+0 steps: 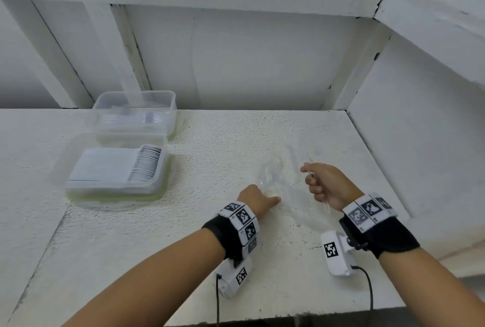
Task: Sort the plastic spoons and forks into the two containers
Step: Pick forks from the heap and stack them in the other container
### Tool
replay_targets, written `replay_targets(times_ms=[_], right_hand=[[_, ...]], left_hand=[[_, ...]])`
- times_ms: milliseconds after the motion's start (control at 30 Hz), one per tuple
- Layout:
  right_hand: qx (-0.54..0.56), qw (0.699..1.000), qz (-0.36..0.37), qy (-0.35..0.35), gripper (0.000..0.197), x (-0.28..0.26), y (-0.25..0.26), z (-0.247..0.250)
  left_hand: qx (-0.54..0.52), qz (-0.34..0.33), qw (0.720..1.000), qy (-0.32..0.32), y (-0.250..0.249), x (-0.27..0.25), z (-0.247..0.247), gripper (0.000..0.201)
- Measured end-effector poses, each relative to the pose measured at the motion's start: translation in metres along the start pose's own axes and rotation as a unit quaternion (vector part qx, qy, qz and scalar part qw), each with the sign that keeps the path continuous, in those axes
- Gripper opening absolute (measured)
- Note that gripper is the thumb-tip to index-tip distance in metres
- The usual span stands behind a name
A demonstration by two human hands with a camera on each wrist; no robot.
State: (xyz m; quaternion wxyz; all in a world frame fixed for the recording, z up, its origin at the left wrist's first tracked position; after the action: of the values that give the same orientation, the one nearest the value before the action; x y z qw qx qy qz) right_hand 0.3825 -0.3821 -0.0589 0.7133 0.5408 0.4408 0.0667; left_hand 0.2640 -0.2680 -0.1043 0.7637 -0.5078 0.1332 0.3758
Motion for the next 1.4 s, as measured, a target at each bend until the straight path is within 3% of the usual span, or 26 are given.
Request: replay_targets(times_ms=[100, 267, 467, 700, 967, 1167, 1300, 1400], right_hand=[[-0.025, 1.000, 0.006, -0.007, 0.014, -0.007, -0.005, -0.002], [-0.004, 1.000, 0.020, -0.012, 0.016, -0.022, -0.011, -0.007], [-0.009, 0.997, 0.076, -0.027, 0.017, -0.036, -0.002, -0.026], [0.029, 0.989, 0.142, 0.040, 0.015, -0.058, 0.021, -0.107], [-0.024, 0.983, 0.181, -0.004, 0.014, -0.062, 0.035, -0.158], [-0.059, 0.975, 0.216, -0.004, 0.019, -0.059, 0.042, -0.179], [-0.091, 0.965, 0.245, -0.006, 0.017, -0.062, 0.047, -0.186], [-0.104, 0.964, 0.242, -0.021, 0.012, -0.058, 0.043, -0.186]], left_hand=[[0.052, -0.012, 0.999, -0.010, -0.004, 0.000, 0.004, 0.024], [0.063, -0.033, 0.997, -0.024, -0.002, -0.004, 0.022, 0.038], [-0.134, -0.100, 0.984, -0.067, 0.003, -0.026, 0.067, 0.029], [-0.311, -0.130, 0.941, -0.042, 0.016, -0.064, 0.085, 0.028], [-0.283, -0.146, 0.947, -0.051, 0.037, -0.097, 0.095, 0.024], [-0.202, -0.150, 0.965, -0.078, 0.051, -0.107, 0.113, 0.022], [-0.141, -0.154, 0.972, -0.105, 0.055, -0.111, 0.122, 0.029], [-0.174, -0.141, 0.969, -0.108, 0.062, -0.114, 0.125, 0.043]])
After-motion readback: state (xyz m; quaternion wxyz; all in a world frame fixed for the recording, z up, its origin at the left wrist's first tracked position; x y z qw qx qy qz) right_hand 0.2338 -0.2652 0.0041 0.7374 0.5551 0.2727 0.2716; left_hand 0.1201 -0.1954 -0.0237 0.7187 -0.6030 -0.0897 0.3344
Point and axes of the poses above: each hand's wrist, its own x-axis towards the middle knuckle, its own z-axis out of the back of the hand, y = z × x, the point moved 9 cm from there along x, towards the middle knuckle, and after that the axes turned 5 degrees about y, right-handed, at the moved point
